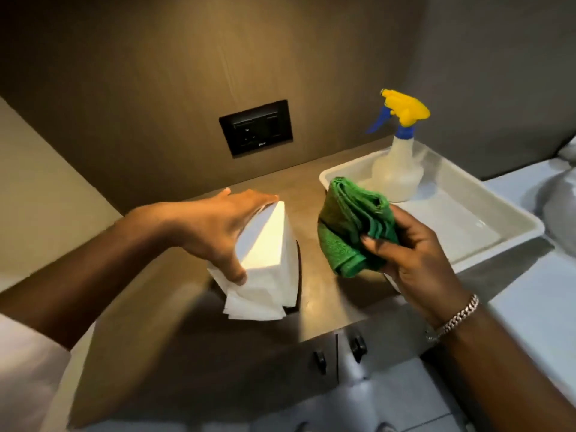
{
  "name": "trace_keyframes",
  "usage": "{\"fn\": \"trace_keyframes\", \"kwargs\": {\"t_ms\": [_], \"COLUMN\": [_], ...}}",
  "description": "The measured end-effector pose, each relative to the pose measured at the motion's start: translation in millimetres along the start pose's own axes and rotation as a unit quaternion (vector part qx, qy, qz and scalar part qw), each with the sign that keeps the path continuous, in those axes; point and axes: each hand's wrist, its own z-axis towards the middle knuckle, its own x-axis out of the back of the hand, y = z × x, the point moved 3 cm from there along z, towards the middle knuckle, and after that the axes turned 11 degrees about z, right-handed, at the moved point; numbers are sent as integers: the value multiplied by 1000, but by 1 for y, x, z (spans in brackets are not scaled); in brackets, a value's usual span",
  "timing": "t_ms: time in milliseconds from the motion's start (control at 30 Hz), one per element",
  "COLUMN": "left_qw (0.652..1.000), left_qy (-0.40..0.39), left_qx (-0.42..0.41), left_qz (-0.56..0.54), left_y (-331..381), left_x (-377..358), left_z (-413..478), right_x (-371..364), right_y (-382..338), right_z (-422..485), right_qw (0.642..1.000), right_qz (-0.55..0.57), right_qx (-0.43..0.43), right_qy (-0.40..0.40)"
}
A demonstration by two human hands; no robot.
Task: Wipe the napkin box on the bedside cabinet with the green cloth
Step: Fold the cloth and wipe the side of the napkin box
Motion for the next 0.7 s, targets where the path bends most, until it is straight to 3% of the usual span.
{"fn": "trace_keyframes", "kwargs": {"t_ms": [167, 267, 400, 567, 700], "left_qw": [997, 993, 972, 974, 969], "left_qy": [-56, -92, 42, 192, 215], "left_qx": [-27, 36, 121, 110, 115], "left_qz": [37, -69, -196, -54, -30], "left_y": [0, -3, 1, 14, 15], "left_x": [-1, -5, -15, -37, -41], "left_z": [-13, -24, -18, -1, 1], "right_x": [-16, -23, -34, -50, -61], "right_y": [34, 55, 80, 84, 86], "right_z": [-8, -9, -10, 5, -17], "right_qw": [1000, 999, 998, 996, 981], "right_qz": [6, 27, 17, -75, -177], "right_qx": [9, -8, -18, 18, 32], "right_qy": [-5, 27, 51, 37, 65]}}
